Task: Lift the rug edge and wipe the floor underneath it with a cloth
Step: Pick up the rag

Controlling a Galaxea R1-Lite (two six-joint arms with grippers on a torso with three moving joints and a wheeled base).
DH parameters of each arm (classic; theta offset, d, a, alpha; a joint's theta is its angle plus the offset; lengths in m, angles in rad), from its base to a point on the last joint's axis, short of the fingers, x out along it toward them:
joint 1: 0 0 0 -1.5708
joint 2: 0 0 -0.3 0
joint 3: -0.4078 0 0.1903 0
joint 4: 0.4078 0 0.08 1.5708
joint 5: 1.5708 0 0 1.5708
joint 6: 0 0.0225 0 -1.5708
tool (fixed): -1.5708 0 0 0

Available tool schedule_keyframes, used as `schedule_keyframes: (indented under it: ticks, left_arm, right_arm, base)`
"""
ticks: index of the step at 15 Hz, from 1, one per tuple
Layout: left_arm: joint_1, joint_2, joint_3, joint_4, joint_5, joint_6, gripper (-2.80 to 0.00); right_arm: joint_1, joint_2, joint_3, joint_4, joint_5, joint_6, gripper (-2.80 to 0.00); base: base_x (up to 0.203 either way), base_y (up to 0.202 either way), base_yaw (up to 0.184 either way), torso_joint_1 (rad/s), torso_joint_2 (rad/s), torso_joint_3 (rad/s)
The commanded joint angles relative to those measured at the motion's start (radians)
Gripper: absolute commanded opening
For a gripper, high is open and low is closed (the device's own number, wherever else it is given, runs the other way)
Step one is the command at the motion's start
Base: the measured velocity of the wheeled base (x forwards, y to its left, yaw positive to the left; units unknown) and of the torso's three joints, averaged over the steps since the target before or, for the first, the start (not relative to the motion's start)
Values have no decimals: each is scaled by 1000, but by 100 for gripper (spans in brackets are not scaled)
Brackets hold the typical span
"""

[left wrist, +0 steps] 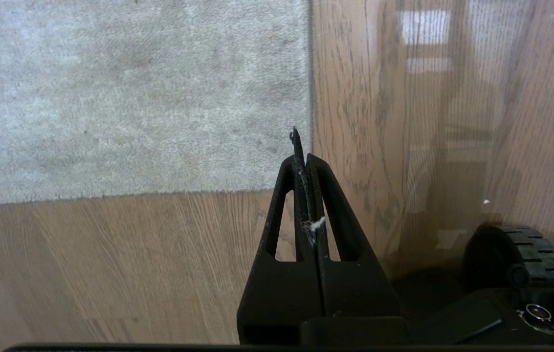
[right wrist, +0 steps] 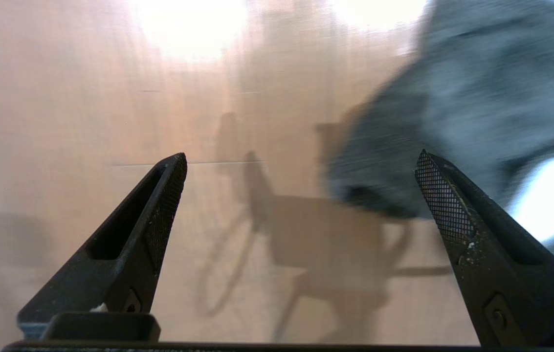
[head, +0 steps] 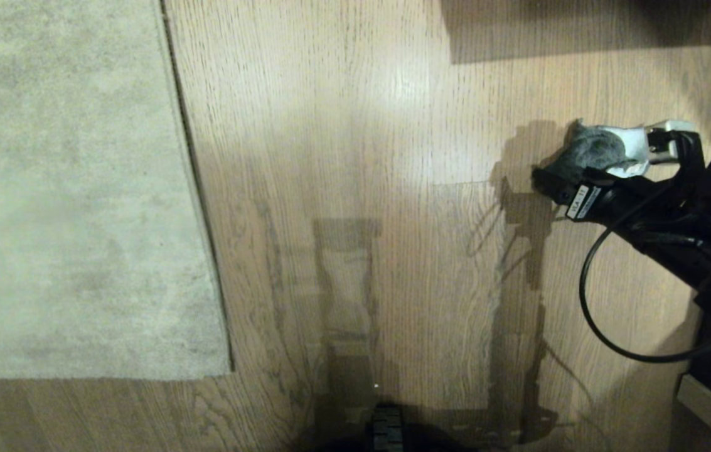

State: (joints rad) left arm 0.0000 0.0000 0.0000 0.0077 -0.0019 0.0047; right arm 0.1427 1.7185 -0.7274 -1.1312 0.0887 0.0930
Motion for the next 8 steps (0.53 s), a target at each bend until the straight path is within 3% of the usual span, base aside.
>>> schedule_keyframes:
  ticks: [1, 8]
  left_arm:
    - [0, 2, 0, 0, 0, 0, -280]
    - [-1, 2, 0, 0, 0, 0, -280]
  right_arm:
    - [-41, 16, -12, -9, 2, -23, 0]
    - [-122, 56, -50, -15, 6, -50, 0]
  base:
    - [0, 0, 0, 0, 0, 0]
    - [0, 0, 0, 0, 0, 0]
